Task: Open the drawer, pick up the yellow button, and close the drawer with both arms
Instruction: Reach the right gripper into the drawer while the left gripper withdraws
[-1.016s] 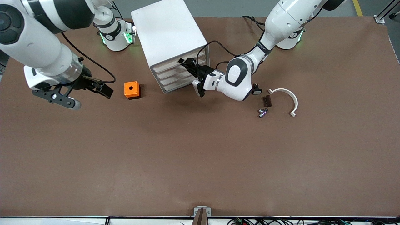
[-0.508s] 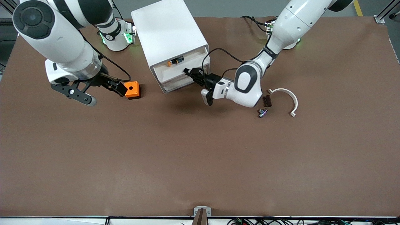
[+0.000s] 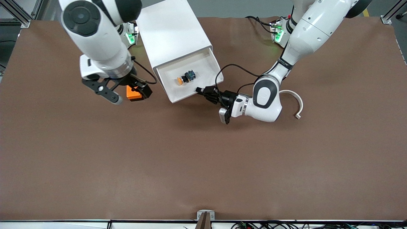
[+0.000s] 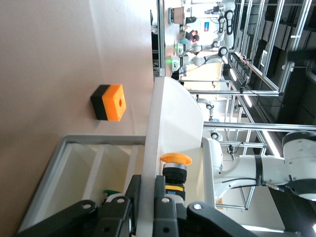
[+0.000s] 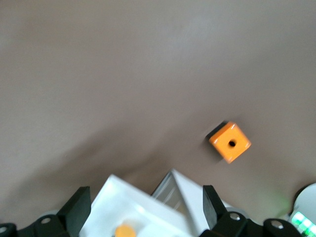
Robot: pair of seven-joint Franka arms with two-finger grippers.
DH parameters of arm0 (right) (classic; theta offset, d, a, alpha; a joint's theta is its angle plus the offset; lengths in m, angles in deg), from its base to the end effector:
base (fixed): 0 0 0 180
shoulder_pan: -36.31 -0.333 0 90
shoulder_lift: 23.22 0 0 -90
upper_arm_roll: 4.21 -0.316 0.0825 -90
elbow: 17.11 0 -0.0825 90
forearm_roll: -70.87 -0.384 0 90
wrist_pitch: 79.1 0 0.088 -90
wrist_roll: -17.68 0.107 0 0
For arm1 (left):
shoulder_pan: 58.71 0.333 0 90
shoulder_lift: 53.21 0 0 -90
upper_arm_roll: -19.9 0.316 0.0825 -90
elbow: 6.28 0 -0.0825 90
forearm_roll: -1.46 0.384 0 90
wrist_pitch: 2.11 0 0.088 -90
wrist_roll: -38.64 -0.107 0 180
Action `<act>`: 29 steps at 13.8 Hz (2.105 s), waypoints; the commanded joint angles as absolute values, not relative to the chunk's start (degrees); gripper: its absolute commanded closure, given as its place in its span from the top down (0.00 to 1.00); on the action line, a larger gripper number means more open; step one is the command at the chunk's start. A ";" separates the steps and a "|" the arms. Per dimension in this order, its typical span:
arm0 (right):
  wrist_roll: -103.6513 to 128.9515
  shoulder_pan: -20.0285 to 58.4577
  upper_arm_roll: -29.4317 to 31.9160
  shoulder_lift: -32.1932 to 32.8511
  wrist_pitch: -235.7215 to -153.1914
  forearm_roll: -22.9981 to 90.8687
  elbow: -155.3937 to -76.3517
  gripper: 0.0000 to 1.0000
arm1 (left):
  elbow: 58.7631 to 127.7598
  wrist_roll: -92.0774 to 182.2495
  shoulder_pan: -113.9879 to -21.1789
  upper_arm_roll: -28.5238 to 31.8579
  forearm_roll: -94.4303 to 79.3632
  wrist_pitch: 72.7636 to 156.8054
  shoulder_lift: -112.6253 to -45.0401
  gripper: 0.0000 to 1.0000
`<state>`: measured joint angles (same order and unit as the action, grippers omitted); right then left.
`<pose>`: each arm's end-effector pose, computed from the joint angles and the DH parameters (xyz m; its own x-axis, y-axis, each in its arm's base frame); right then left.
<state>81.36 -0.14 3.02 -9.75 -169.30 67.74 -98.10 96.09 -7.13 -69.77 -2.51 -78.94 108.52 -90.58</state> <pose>0.5361 0.3167 0.5612 0.8226 -0.5660 -0.0547 -0.5636 -0.8243 0.0538 0.5152 -0.3941 0.2381 0.9269 -0.3754 -0.0069 -0.0469 -0.1342 0.9898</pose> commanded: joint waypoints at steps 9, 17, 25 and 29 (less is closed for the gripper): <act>99.41 -8.86 3.44 -3.62 -175.95 63.05 -100.86 1.00 | 90.50 15.50 -67.16 -1.45 -64.48 108.19 -90.30 1.00; 114.88 -11.67 3.44 -3.71 -179.91 59.71 -106.32 1.00 | 84.00 39.31 -63.98 -1.89 -36.47 105.90 -85.56 1.00; 118.14 -14.40 3.44 -3.62 -180.79 59.71 -109.05 1.00 | 79.77 45.84 -64.51 -3.21 -5.23 101.95 -82.74 1.00; 118.14 -14.84 3.44 -3.54 -181.32 59.71 -109.31 1.00 | 78.72 50.66 -63.81 -2.51 -4.96 101.77 -82.74 1.00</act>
